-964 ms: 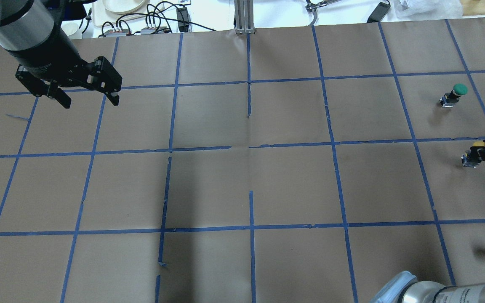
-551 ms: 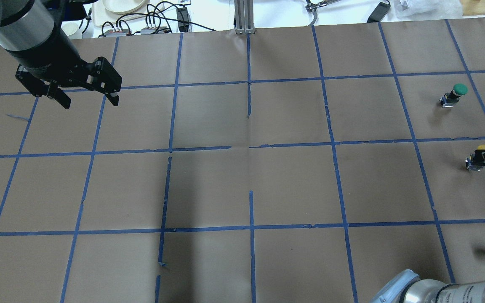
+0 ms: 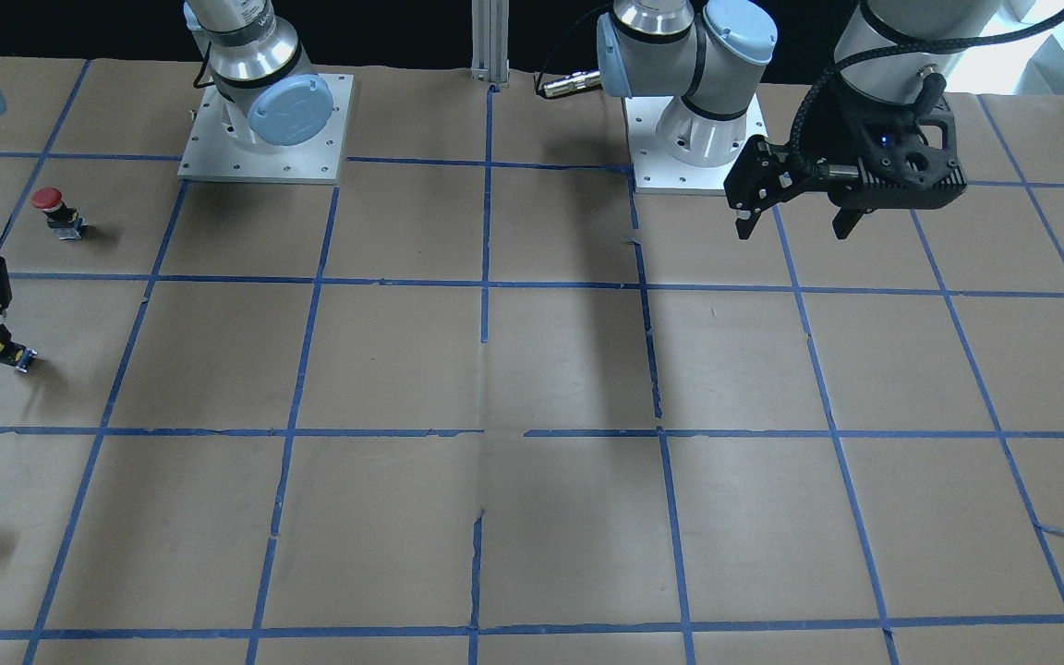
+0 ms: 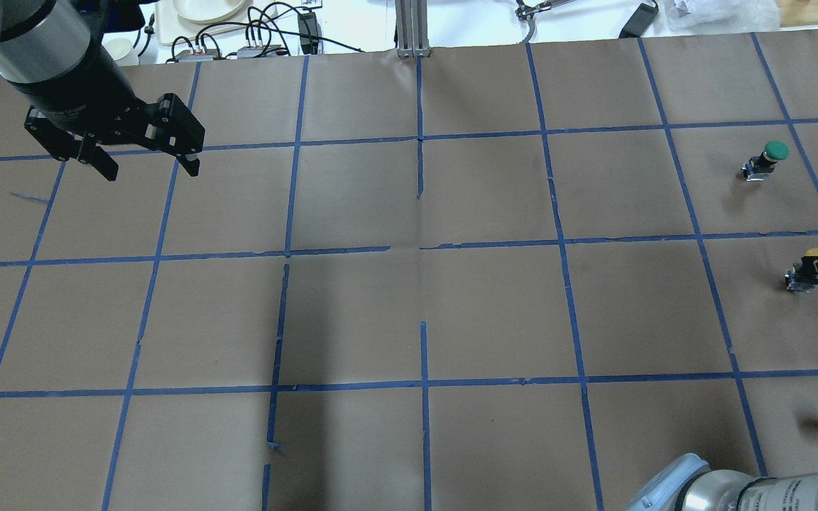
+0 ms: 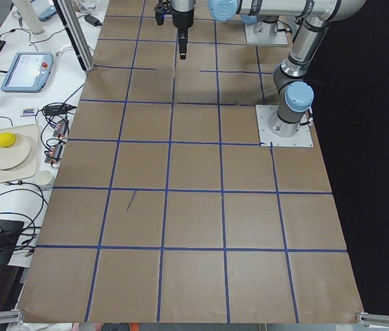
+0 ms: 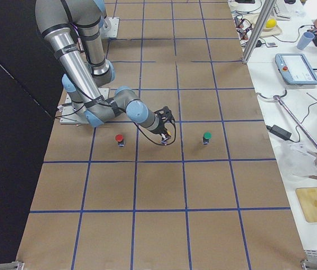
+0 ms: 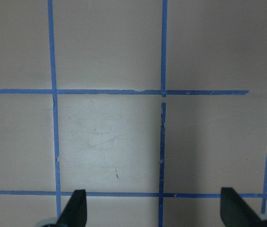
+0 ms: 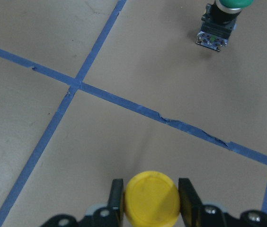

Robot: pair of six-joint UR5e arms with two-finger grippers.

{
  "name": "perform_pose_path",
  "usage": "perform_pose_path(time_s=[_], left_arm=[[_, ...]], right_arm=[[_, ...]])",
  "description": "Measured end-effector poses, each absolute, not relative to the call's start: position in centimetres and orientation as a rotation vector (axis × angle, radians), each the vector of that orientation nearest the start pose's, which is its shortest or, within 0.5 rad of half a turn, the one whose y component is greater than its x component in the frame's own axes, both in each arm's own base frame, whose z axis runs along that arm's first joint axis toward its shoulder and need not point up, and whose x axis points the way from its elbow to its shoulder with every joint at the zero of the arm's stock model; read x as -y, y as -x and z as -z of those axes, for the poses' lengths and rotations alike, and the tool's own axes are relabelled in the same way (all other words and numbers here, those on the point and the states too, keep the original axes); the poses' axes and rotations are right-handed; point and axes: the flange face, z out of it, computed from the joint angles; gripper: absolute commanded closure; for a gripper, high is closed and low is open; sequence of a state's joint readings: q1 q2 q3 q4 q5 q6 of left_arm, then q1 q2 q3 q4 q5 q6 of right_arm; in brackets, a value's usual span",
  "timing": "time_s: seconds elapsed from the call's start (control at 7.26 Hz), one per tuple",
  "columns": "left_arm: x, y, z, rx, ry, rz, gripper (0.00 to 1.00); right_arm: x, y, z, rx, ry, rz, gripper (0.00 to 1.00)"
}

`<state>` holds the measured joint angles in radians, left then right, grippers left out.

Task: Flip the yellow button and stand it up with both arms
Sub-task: 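Carry the yellow button with the right gripper and lower it upright near the green button, then open the right gripper and lift it off the standing yellow button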

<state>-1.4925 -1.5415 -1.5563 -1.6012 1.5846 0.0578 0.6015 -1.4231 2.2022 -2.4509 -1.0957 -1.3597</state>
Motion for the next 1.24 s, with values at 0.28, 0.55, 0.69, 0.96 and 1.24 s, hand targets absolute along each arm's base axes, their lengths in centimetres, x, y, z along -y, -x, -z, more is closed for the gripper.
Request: perform_pose_path(time_s=[0.28, 0.55, 0.69, 0.96, 1.24], left_arm=[[48.9, 9.4, -50.6, -3.126, 0.032, 0.025, 0.0], [49.0, 9.4, -50.7, -3.126, 0.031, 0.033, 0.0], [49.0, 9.4, -50.7, -3.126, 0.031, 0.038, 0.0], [49.0, 9.4, -50.7, -3.126, 0.032, 0.041, 0.0], [49.0, 9.4, -50.8, -3.125, 0.031, 0.043, 0.0]], right_arm=[[40.2, 27.0, -22.5, -2.889, 0.605, 0.713, 0.29], [40.3, 27.1, -21.7, -2.879, 0.594, 0.701, 0.05], [40.3, 27.1, -21.7, -2.879, 0.589, 0.701, 0.01], [40.3, 27.1, -22.1, -2.89, 0.578, 0.703, 0.01], [40.4, 27.1, -25.1, -2.952, 0.474, 0.709, 0.01]])
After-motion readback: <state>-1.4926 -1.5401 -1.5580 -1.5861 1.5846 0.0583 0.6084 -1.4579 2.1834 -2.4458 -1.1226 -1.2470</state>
